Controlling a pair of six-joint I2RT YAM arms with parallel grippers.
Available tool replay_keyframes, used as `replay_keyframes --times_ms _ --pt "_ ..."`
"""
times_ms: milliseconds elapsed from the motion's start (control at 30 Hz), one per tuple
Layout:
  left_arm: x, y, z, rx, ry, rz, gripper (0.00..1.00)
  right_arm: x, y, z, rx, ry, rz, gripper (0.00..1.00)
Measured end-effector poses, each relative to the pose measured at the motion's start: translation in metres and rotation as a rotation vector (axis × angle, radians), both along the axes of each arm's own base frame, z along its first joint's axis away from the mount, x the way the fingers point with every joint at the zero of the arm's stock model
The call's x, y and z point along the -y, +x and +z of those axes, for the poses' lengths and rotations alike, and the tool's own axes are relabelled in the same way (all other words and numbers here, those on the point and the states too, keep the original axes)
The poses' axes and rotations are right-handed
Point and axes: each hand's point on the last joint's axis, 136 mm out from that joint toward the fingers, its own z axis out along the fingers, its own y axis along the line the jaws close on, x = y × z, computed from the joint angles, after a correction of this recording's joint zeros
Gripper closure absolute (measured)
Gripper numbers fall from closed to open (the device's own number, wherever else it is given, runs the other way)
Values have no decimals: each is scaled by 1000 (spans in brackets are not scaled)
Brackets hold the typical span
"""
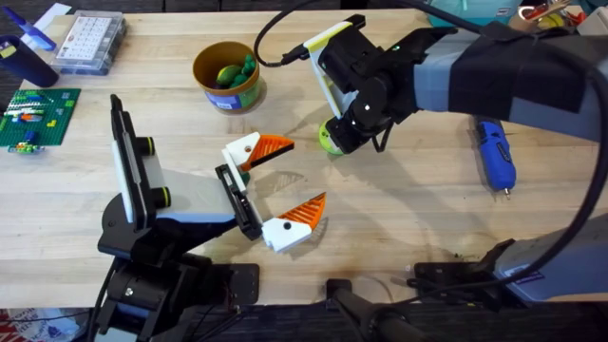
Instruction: Pick up the gripper from the table and insert it into the empty holder that is missing its gripper. Then pick up a screw, insert it into the mounting hole, and use the screwdriver to tighten it. Finally, clean up the table by picking up the vegetable and placing it into the bucket.
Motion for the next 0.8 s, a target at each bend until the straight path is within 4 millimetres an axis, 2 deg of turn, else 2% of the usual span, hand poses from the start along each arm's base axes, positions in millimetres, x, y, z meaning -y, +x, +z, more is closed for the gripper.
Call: replay_keyframes --times_ms 267,633,800 --pt "0 0 -1 -8 1 1 9 3 -3 -1 -14 -11 0 992" --pt "0 0 -1 -8 1 3 9 10 6 1 35 -55 -15 992" --pt "0 0 -1 -8 1 3 9 10 10 14 72 -46 -20 992"
